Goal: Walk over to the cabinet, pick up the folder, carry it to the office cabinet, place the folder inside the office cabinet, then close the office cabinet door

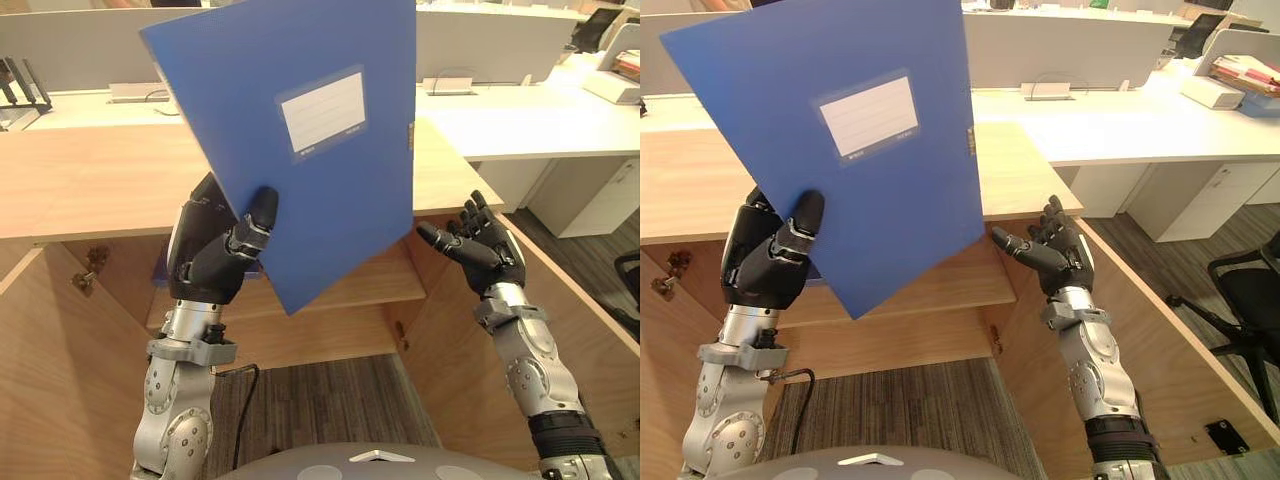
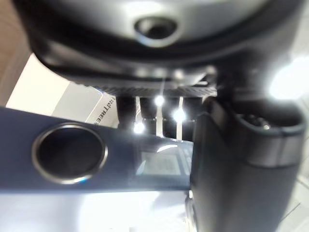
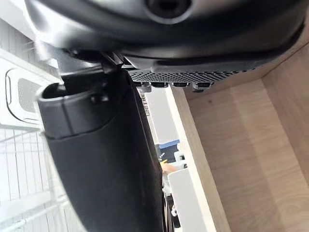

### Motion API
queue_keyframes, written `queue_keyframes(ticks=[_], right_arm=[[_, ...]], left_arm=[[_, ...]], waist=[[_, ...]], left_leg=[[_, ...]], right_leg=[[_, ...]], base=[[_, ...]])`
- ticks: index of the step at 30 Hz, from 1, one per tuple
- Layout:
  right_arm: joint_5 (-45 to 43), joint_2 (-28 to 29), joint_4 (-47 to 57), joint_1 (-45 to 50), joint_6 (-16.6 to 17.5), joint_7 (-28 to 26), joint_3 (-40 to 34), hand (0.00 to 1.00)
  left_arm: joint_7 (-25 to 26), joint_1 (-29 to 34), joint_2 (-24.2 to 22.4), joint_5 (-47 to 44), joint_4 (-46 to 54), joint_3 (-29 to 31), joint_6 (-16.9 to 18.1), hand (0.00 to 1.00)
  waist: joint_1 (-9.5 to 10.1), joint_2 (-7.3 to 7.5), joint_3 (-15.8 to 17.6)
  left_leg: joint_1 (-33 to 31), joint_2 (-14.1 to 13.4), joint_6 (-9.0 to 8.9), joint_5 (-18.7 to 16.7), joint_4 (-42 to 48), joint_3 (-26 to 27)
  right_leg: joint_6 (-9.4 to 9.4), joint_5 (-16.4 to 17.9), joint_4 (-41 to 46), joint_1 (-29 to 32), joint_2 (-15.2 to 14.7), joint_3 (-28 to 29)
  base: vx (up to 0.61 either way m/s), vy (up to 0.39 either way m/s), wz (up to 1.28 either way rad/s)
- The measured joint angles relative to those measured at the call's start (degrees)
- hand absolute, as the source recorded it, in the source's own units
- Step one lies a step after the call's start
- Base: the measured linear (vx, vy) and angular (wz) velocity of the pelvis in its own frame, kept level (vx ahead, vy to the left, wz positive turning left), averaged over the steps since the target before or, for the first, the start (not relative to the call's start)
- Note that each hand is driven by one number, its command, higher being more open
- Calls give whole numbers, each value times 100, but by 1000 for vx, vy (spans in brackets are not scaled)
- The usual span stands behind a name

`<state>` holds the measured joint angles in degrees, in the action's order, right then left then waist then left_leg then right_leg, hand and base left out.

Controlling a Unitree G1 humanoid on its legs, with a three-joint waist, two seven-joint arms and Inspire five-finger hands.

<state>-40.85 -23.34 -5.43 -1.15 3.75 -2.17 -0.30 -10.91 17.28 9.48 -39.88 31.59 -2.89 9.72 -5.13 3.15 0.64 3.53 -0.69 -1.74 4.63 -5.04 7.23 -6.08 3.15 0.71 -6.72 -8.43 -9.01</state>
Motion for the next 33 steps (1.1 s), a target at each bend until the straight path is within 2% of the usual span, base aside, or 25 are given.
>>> queue_keyframes(ticks=[5, 10, 16, 19, 21, 23, 29, 33], right_arm=[[3, -16, -41, -32, 0, -2, 46, 100], [4, 285, -41, -4, 1, -183, -16, 100], [116, 923, 299, 653, 5, -818, -136, 100], [485, 1188, -4, 1203, -323, -1034, 188, 100], [966, 1350, -369, 1591, -756, -1153, 346, 100], [1209, 1385, -559, 1736, -980, -1256, 408, 100], [1354, 1400, -443, 1798, -1014, -1440, 240, 100], [1361, 1243, 56, 1831, -1015, -1511, 27, 100]], left_arm=[[-3, -119, 17, 0, 2, -160, 34, 0], [-12, -120, -26, 4, 2, -182, 35, 0], [-61, -121, -193, 25, 2, -153, 34, 0], [-71, -123, -235, 107, 2, -49, 33, 0], [-70, -122, -245, 236, 2, 46, 19, 0], [-70, -121, -251, 239, 2, 151, 19, 0], [-53, -118, -246, 253, 1, 198, 19, 0], [-55, -118, -232, 272, 1, 212, 19, 0]], waist=[[34, -33, -19], [31, -148, -84], [59, -257, -164], [111, -251, -165], [188, -239, -153], [191, -214, -133], [184, -76, -111], [183, -73, -112]], left_leg=[[-114, -145, -90, 112, -1, -138], [-117, -271, -174, 168, 13, -146], [-115, -305, -170, 176, 13, -191], [-115, -300, -188, 161, 10, -190], [-115, -283, -207, 145, -5, -189], [-114, -269, -211, 141, -7, -195], [-111, -244, -228, 82, -7, -176], [-104, -192, -201, 65, -2, -149]], right_leg=[[134, -105, -141, 48, 173, -74], [210, -204, -252, 24, 308, -83], [196, -277, -385, -58, 356, -126], [195, -274, -387, -58, 349, -129], [182, -260, -387, -58, 331, -130], [180, -241, -382, -57, 317, -133], [190, -208, -379, -48, 288, -122], [145, -245, -379, -44, 241, -100]], base=[[-68, -56, 7], [-6, -56, -3], [14, -26, 3], [0, 0, 0], [0, 0, 0], [0, 0, 0], [0, 0, 0], [0, 0, 0]])
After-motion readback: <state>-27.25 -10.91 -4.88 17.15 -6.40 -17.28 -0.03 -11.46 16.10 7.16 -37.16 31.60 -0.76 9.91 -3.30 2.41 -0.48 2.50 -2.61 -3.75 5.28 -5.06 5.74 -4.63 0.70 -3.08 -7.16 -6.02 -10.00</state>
